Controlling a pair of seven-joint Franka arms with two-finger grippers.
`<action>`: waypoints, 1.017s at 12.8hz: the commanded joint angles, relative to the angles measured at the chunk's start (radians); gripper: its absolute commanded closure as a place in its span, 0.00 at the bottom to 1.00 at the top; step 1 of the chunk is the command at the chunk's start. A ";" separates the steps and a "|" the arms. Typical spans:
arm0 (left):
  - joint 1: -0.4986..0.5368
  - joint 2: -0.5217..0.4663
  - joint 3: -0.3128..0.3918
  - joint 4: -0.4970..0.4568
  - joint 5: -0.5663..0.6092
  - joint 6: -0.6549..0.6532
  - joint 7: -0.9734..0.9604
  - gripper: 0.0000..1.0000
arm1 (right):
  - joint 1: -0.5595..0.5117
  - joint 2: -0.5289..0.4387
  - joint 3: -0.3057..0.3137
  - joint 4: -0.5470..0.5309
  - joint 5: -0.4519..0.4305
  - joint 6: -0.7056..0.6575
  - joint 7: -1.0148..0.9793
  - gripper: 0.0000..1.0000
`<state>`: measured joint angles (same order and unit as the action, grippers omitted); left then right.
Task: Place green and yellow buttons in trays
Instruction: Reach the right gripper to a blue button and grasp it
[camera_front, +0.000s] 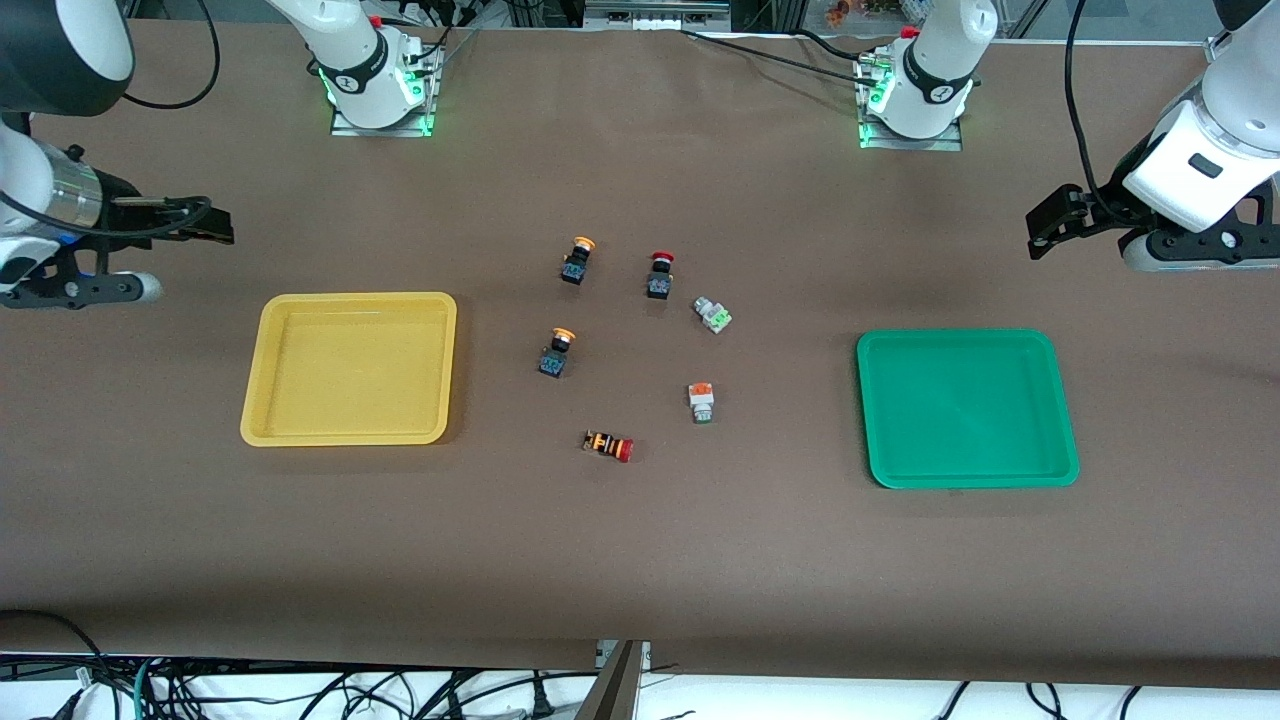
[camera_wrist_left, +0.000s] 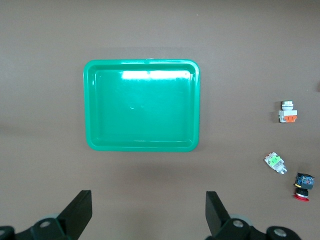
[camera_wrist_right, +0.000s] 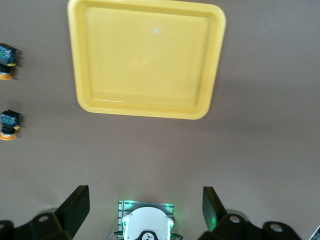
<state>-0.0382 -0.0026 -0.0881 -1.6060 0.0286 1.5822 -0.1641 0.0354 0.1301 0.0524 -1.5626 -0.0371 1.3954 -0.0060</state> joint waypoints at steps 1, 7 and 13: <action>-0.003 0.004 -0.001 0.018 0.020 -0.024 0.008 0.00 | 0.093 0.014 0.004 0.016 0.013 0.013 0.146 0.00; 0.000 0.032 0.004 0.017 0.019 -0.025 0.008 0.00 | 0.286 0.072 0.004 -0.091 0.100 0.213 0.499 0.00; 0.001 0.032 0.005 0.017 0.019 -0.028 0.009 0.00 | 0.431 0.117 0.036 -0.371 0.149 0.599 0.794 0.00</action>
<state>-0.0358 0.0251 -0.0845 -1.6063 0.0286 1.5708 -0.1641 0.4500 0.2738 0.0716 -1.7944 0.0898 1.8568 0.7144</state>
